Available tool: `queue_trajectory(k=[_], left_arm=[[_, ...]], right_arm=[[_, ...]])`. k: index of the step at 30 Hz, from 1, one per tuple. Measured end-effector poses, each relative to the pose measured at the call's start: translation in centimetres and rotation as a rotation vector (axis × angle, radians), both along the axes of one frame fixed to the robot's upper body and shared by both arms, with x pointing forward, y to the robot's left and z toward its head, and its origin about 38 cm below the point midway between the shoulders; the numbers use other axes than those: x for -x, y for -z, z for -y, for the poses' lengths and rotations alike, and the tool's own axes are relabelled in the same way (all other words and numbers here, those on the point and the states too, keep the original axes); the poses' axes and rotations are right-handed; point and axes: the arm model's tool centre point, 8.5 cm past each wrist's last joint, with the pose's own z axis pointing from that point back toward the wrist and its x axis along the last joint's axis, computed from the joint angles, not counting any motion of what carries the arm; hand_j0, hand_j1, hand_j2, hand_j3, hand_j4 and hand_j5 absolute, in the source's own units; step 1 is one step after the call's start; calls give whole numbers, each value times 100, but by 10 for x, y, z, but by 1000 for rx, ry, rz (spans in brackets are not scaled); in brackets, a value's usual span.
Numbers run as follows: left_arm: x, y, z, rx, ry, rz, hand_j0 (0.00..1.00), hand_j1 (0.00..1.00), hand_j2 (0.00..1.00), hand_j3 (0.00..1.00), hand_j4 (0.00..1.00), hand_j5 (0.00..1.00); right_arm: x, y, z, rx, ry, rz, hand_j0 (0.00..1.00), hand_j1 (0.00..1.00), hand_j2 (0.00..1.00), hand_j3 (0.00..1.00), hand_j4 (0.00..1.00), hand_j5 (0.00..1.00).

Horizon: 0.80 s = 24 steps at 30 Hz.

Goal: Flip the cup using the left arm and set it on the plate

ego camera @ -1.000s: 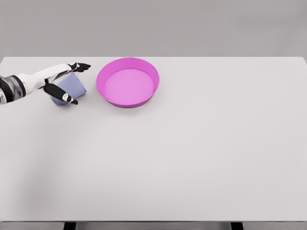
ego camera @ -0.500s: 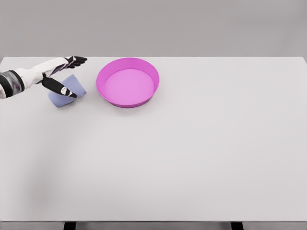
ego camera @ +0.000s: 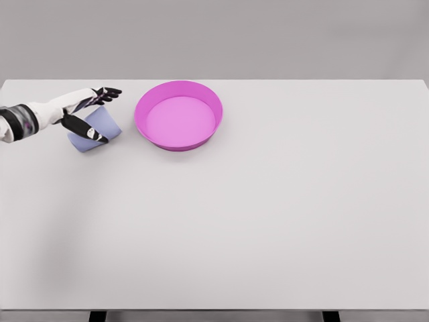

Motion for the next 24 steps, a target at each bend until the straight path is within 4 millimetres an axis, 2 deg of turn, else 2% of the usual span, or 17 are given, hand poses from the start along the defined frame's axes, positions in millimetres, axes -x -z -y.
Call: queue_trajectory(k=[10,21,24], left_arm=[[-1,7,5,-2,-17,-34,98,98,98,98,98,98],[-2,6,7,0,-16,-33,86,86,86,86,86,86],[-2,6,7,1,-17,-33,89,89,89,89,89,89]], right_arm=[[0,0,0,0,0,0,100,100,100,100,100,100],[0,0,0,0,0,0,100,100,100,100,100,100],[0,0,0,0,0,0,100,100,100,100,100,100]])
